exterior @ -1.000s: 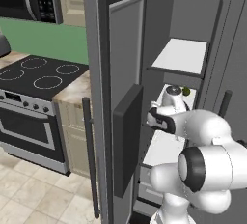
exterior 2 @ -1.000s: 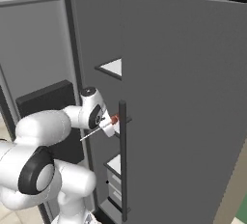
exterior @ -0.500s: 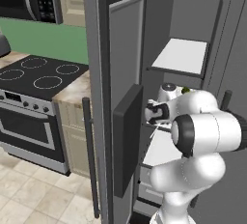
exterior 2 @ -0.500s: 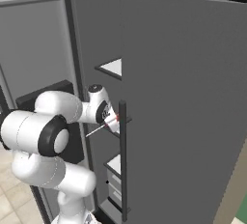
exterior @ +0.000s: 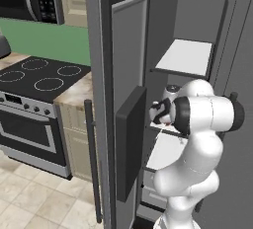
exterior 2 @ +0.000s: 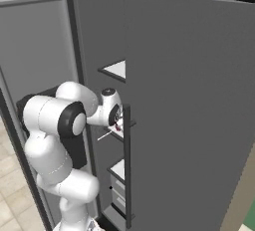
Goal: Store the kebab skewer in the freezer for long-term storage. Close the freezer door after placing the cooked food.
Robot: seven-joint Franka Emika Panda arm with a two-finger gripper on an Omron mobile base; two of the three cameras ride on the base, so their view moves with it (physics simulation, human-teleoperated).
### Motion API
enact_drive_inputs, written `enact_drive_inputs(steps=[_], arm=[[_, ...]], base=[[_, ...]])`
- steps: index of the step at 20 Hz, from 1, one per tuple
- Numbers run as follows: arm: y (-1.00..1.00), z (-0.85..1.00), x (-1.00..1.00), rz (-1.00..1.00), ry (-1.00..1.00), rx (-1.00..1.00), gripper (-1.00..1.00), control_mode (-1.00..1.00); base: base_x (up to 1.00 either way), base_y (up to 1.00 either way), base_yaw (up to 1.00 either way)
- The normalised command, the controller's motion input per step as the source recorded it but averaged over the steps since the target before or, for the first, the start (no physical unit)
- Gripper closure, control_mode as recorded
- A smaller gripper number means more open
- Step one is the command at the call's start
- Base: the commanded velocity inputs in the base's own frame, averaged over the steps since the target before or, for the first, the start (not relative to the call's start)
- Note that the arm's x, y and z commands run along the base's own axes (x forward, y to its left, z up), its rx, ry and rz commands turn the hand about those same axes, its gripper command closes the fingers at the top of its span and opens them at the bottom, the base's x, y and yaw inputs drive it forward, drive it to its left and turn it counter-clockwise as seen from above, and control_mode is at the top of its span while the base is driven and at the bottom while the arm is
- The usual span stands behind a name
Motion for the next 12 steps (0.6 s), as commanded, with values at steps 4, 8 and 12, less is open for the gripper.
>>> enact_drive_inputs(steps=[4, 8, 12], arm=[[-0.09, -0.08, 0.30, 0.03, 0.00, 0.00, 1.00, -1.00], [-0.14, -0.15, 0.30, 0.03, 0.00, 0.00, 1.00, -1.00], [-0.28, -0.27, 0.20, 0.00, 0.04, 0.00, 1.00, -1.00]], base=[[0.00, 0.00, 0.00], [0.00, 0.00, 0.00], [0.00, 0.00, 0.00]])
